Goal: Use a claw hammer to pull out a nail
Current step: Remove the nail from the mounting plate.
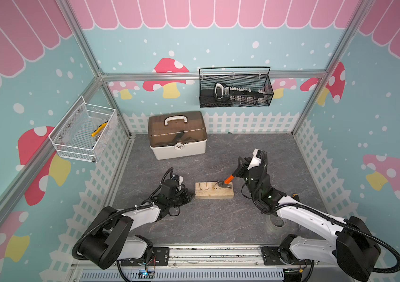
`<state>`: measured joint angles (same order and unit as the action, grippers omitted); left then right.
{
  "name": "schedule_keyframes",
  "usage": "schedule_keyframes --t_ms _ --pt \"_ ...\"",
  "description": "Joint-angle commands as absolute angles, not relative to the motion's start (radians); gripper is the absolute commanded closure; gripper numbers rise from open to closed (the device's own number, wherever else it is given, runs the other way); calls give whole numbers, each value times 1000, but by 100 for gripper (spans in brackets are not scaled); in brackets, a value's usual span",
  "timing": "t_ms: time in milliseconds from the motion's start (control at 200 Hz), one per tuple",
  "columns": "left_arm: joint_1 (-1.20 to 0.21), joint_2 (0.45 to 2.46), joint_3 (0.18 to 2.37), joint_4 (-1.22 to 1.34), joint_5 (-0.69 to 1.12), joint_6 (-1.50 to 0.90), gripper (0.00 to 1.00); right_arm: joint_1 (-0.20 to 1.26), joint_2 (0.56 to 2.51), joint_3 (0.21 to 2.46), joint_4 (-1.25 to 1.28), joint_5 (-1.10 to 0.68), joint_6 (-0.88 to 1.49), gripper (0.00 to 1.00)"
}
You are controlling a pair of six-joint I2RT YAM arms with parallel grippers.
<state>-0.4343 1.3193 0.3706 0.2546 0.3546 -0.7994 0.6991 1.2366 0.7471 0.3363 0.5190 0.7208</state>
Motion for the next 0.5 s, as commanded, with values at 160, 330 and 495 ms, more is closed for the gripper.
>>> schedule_keyframes --t_ms 160,330,495 --pt "-439 1115 365 85 316 -691 81 693 1324 1038 76 432 626 100" --pt "-488 1065 406 73 310 -604 78 693 1330 1125 2 396 609 100" --pt "-578 1094 481 119 311 -479 69 695 1340 1222 -118 327 580 100"
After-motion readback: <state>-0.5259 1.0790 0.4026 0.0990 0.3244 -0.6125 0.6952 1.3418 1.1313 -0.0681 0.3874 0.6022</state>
